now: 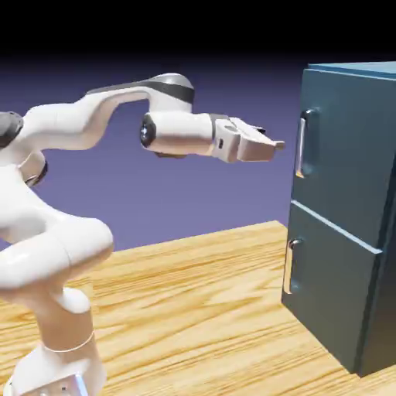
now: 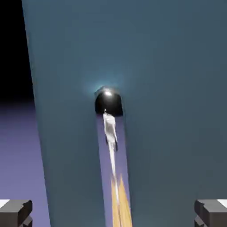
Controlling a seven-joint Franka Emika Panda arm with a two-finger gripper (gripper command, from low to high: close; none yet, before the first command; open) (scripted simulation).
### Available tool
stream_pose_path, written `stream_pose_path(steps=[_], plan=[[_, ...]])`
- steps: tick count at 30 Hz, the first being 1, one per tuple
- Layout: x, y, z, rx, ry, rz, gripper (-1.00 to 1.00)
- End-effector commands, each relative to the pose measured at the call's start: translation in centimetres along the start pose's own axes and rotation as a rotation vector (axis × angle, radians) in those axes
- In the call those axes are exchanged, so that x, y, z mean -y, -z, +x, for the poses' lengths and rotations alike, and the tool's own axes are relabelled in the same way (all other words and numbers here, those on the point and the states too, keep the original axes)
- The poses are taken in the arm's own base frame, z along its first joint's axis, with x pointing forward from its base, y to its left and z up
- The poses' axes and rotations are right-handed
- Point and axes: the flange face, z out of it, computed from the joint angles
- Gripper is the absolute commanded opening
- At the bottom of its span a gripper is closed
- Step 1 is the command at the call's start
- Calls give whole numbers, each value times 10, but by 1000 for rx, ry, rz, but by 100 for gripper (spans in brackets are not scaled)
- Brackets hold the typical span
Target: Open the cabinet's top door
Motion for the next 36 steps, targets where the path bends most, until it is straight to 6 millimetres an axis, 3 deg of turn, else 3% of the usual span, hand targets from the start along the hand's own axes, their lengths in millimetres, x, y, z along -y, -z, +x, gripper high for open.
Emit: stream_pose_path(steps=[1, 7, 11, 12, 13, 22, 28, 36], plan=[[-3, -5, -3, -11, 10, 11, 0], [-18, -27, -13, -62, 55, 58, 0], [-15, -77, -10, -62, 55, 58, 0], [-15, -77, -10, -62, 55, 58, 0], [-15, -77, -10, -62, 55, 58, -100], [-32, -32, 4, 38, 58, 249, -100], [-29, -35, 6, -10, 57, 281, -100], [-23, -52, 2, -43, 53, 185, -100]])
